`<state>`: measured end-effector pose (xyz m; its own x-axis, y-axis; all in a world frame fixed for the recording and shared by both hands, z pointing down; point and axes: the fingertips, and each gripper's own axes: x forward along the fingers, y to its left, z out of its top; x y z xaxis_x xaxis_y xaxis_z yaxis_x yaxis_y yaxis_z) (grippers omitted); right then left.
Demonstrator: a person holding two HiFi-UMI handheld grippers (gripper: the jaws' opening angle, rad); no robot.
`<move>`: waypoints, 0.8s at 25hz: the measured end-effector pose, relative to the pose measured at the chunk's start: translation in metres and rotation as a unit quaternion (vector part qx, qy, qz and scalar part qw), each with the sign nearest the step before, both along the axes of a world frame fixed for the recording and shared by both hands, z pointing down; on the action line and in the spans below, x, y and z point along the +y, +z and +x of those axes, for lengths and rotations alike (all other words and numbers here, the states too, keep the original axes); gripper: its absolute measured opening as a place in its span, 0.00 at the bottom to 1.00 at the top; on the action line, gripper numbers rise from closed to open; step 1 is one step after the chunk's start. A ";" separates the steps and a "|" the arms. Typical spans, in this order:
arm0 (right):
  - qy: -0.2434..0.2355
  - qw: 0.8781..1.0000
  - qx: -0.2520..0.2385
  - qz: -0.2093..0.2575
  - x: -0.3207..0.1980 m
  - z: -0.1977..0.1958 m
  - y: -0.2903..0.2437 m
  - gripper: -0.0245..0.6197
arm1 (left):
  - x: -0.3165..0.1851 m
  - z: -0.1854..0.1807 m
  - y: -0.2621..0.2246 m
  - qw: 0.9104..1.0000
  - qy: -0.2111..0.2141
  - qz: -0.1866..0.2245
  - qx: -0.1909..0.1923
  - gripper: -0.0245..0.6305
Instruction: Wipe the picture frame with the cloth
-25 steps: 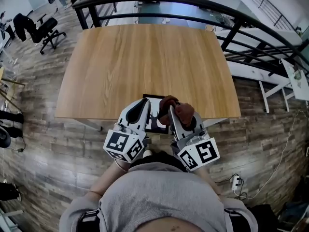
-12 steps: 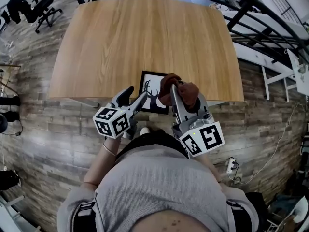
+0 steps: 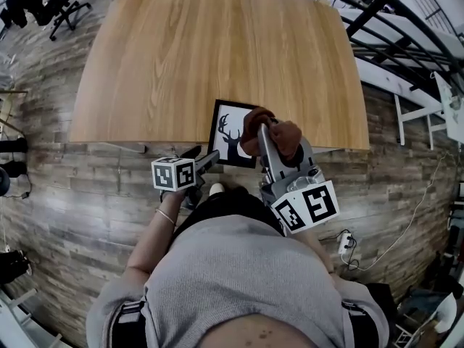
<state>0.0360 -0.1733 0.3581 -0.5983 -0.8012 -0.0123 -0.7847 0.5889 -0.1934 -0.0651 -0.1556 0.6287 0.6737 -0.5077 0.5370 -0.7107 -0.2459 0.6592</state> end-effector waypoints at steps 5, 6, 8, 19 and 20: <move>0.002 1.000 0.003 -0.009 -0.002 -0.002 0.008 0.11 | -0.004 0.007 0.015 0.999 0.008 -0.016 0.051 0.47; 0.003 1.000 0.002 -0.011 -0.002 -0.002 0.009 0.11 | -0.003 0.009 0.019 0.998 0.014 -0.017 0.051 0.47; 0.006 1.000 0.002 -0.010 -0.002 -0.002 0.010 0.11 | -0.004 0.013 0.022 0.998 0.025 -0.022 0.057 0.47; 0.009 0.999 -0.011 -0.036 -0.002 0.001 0.026 0.11 | -0.009 0.030 0.016 0.982 0.022 -0.031 0.183 0.24; 0.007 0.999 -0.011 -0.035 -0.002 0.000 0.025 0.11 | -0.009 0.032 0.016 0.979 0.020 -0.037 0.202 0.22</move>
<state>0.0363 -0.1757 0.3836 -0.5873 -0.8088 0.0316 -0.7878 0.5622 -0.2518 -0.0333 -0.1643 0.6445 0.8571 -0.4463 0.2575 -0.3796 -0.2090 0.9012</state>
